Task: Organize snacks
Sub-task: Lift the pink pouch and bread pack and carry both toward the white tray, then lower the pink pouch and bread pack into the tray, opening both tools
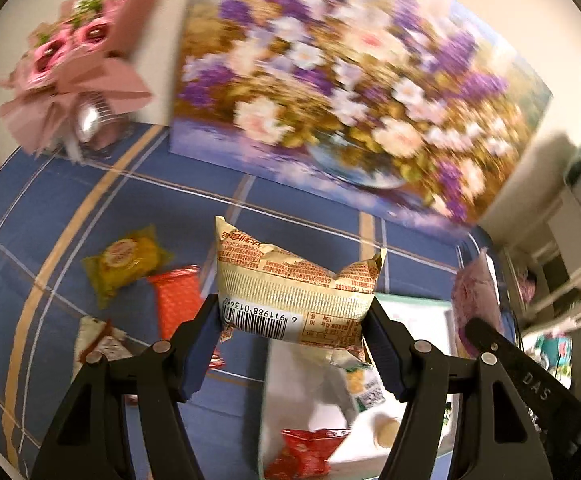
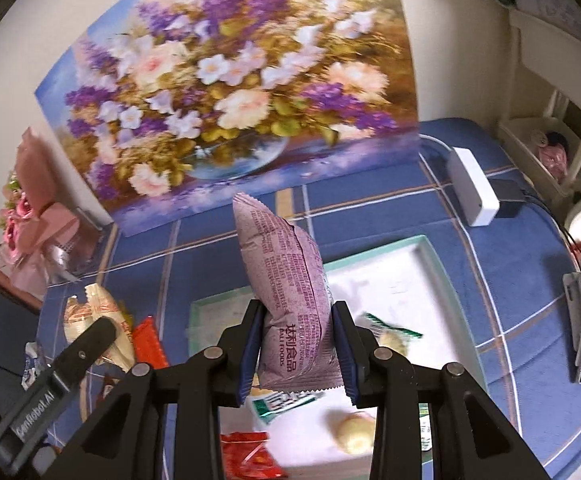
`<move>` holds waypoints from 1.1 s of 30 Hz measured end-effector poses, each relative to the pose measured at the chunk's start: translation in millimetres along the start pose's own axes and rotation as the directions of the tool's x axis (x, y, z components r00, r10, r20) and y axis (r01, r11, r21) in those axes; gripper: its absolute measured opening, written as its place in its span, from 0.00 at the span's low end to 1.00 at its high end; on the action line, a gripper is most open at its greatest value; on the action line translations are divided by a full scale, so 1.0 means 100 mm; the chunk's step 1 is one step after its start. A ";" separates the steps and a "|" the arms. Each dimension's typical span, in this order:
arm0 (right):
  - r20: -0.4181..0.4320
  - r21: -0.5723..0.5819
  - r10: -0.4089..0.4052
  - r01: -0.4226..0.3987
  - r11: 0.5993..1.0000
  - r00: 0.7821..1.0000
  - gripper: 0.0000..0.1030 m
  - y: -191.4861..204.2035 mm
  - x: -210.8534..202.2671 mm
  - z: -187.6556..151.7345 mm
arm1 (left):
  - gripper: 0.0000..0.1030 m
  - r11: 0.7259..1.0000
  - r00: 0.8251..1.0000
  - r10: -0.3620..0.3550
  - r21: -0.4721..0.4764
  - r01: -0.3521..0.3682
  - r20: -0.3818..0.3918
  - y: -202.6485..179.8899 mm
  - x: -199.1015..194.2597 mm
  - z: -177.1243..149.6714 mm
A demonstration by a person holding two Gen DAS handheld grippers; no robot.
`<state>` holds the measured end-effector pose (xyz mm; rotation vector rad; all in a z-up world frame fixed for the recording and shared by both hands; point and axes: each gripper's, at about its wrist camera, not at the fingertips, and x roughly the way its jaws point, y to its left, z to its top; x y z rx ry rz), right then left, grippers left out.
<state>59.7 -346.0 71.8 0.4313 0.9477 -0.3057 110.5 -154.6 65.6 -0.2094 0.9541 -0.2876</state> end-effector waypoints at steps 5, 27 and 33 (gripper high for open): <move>-0.041 0.006 -0.041 0.041 0.999 0.998 0.36 -0.15 0.17 -0.03 | 0.68 0.998 0.999 -0.027 0.062 0.030 -0.044 -0.34 0.23 -0.03; -0.162 0.117 -0.121 0.141 0.983 0.979 0.36 -0.83 0.70 -0.20 | 0.68 0.983 0.982 -0.053 0.166 0.084 -0.183 -0.88 0.92 -0.37; -0.162 0.121 -0.121 0.141 0.983 0.979 0.36 -0.83 0.71 -0.20 | 0.68 0.982 0.981 -0.058 0.166 0.090 -0.186 -0.88 0.93 -0.38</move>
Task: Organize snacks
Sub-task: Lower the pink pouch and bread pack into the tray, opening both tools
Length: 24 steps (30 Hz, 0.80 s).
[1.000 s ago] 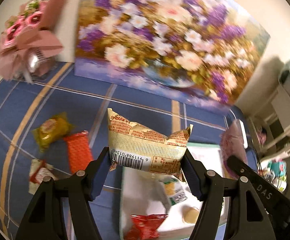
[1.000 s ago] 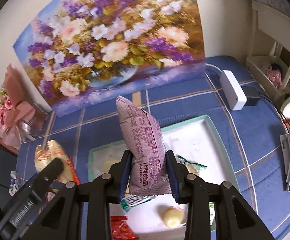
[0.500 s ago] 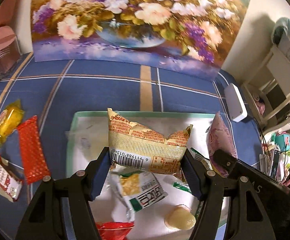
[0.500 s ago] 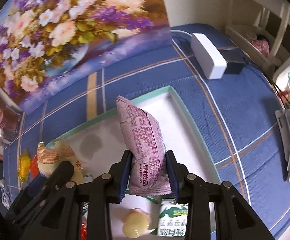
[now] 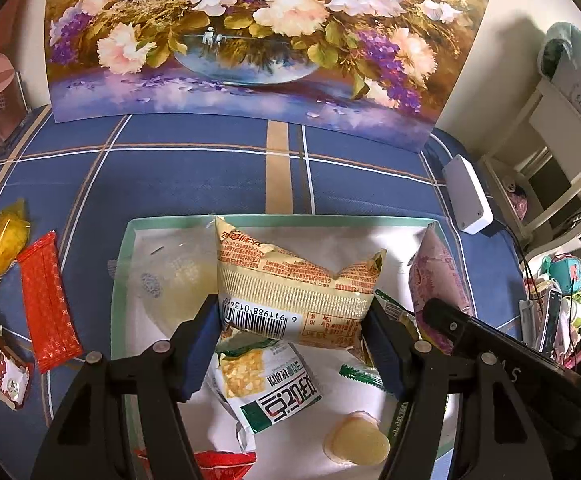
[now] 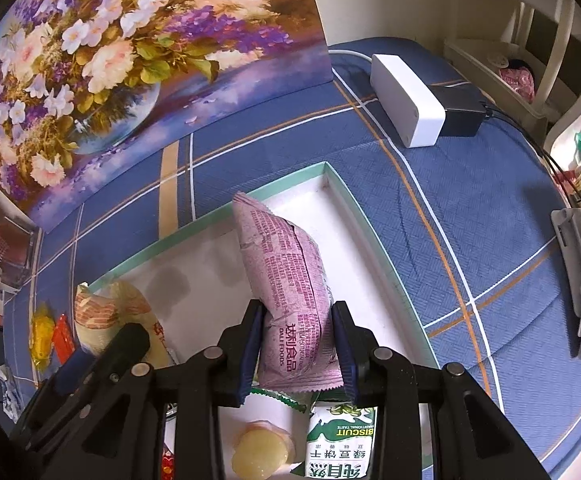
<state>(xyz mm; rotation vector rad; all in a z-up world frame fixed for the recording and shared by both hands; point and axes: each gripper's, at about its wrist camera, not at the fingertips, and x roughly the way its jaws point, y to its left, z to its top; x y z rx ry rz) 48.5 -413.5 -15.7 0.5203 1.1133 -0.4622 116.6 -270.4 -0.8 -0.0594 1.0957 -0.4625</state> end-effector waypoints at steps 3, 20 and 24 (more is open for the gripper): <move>0.000 0.004 -0.004 0.004 1.000 1.000 0.36 -0.01 0.01 0.00 | 0.69 1.000 1.000 -0.002 0.005 0.002 -0.007 -0.02 0.02 0.00; 0.028 -0.002 0.016 -0.016 1.000 0.999 0.38 0.04 -0.07 0.00 | 0.74 0.999 0.999 -0.008 -0.042 0.006 -0.047 0.07 0.00 0.03; 0.039 -0.002 0.024 -0.024 1.000 0.999 0.38 0.06 -0.09 0.00 | 0.74 0.998 0.999 -0.018 -0.057 0.015 -0.049 0.09 -0.02 0.03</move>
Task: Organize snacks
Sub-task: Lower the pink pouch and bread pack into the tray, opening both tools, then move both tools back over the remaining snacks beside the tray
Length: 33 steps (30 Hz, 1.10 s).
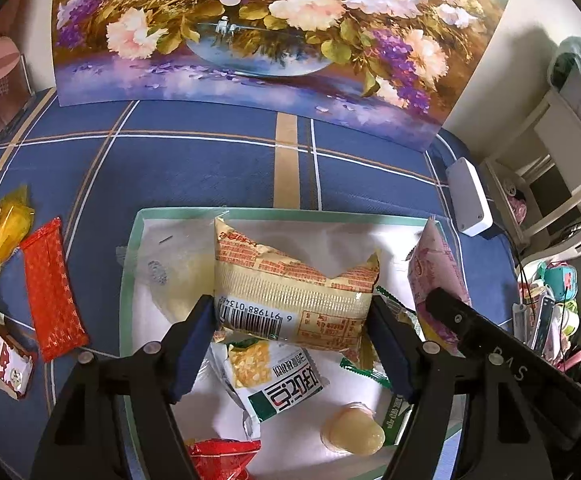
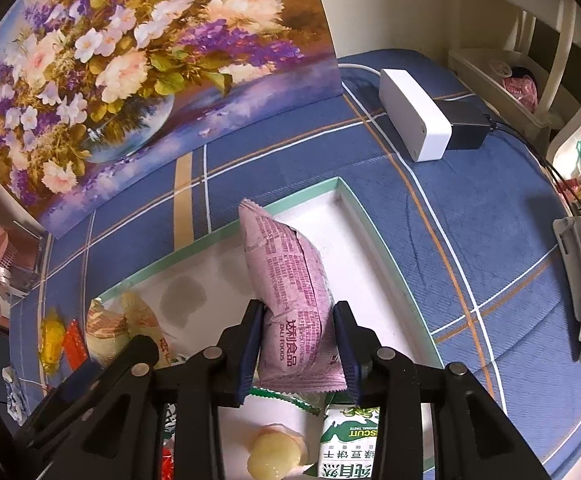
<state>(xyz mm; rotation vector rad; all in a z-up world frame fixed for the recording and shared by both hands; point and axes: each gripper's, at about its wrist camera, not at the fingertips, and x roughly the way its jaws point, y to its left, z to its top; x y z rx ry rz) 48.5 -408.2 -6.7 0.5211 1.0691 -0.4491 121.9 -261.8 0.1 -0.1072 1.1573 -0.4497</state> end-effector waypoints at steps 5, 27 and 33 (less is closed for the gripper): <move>0.009 -0.006 -0.003 0.003 1.000 1.000 0.38 0.02 -0.03 0.02 | 0.75 1.000 1.000 -0.011 -0.016 0.010 -0.008 0.03 0.00 0.01; 0.037 -0.013 0.005 -0.004 1.000 0.999 0.61 0.07 -0.16 0.07 | 0.96 0.978 0.979 0.161 -0.154 -0.142 0.124 0.41 -0.29 0.11; 0.032 -0.045 -0.010 0.011 0.999 0.999 0.74 0.14 -0.11 0.05 | 0.96 0.952 0.960 0.239 -0.232 -0.202 0.144 0.67 -0.38 0.17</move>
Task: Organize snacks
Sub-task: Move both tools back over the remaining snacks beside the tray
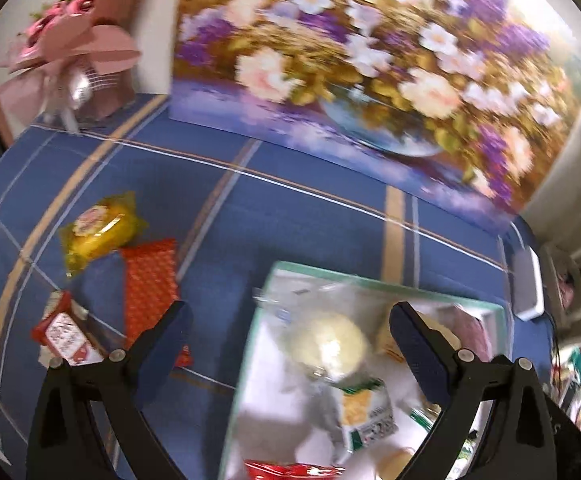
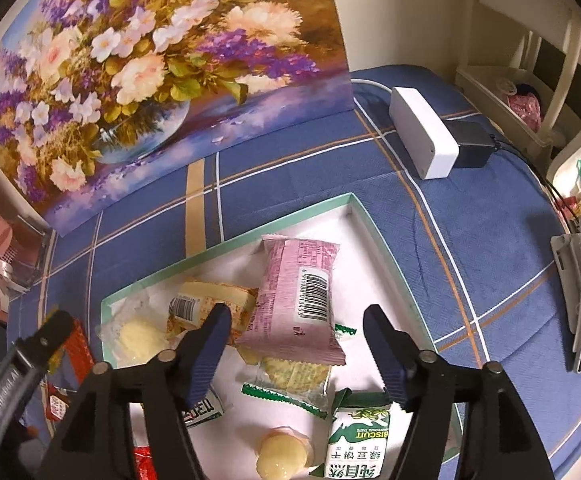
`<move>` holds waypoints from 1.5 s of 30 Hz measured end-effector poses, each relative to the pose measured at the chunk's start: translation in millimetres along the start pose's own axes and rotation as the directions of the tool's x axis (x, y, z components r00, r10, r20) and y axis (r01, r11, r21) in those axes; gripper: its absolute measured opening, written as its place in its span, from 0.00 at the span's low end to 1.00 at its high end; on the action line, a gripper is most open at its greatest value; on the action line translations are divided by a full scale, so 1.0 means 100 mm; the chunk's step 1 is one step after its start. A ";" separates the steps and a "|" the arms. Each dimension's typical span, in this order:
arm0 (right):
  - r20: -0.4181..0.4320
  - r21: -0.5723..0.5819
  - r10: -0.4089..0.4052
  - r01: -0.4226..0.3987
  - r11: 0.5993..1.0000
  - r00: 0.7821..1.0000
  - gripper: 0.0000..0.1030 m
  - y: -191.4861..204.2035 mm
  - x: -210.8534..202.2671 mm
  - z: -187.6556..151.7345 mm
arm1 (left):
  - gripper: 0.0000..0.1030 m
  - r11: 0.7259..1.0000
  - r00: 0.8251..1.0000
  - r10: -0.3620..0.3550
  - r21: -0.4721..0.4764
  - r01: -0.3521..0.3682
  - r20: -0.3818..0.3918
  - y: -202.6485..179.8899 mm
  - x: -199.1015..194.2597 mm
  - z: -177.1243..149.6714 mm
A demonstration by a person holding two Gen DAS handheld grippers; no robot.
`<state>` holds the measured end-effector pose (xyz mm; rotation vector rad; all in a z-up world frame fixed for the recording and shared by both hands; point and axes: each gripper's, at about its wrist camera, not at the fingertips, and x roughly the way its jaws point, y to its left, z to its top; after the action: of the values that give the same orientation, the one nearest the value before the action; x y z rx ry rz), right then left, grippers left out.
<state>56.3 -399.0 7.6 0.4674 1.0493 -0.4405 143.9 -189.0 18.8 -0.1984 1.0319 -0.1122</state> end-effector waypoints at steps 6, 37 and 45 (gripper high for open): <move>0.003 -0.027 -0.014 0.014 1.000 1.000 0.80 0.09 0.05 -0.02 | 0.96 0.999 0.999 0.032 -0.045 -0.032 0.001 0.18 0.01 0.05; 0.079 -0.144 -0.022 0.033 0.989 0.997 1.00 0.69 -0.15 -0.21 | 0.96 0.999 0.997 0.006 -0.038 -0.003 0.075 0.62 -0.25 0.19; 0.092 -0.149 0.019 -0.006 0.989 0.996 1.00 0.89 -0.28 -0.41 | 0.96 0.997 0.991 -0.047 -0.062 0.055 0.126 0.84 -0.51 0.20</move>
<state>64.0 -299.5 29.6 0.3180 0.9807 -0.3668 134.7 -95.3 53.3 -0.2880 0.9071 -0.1116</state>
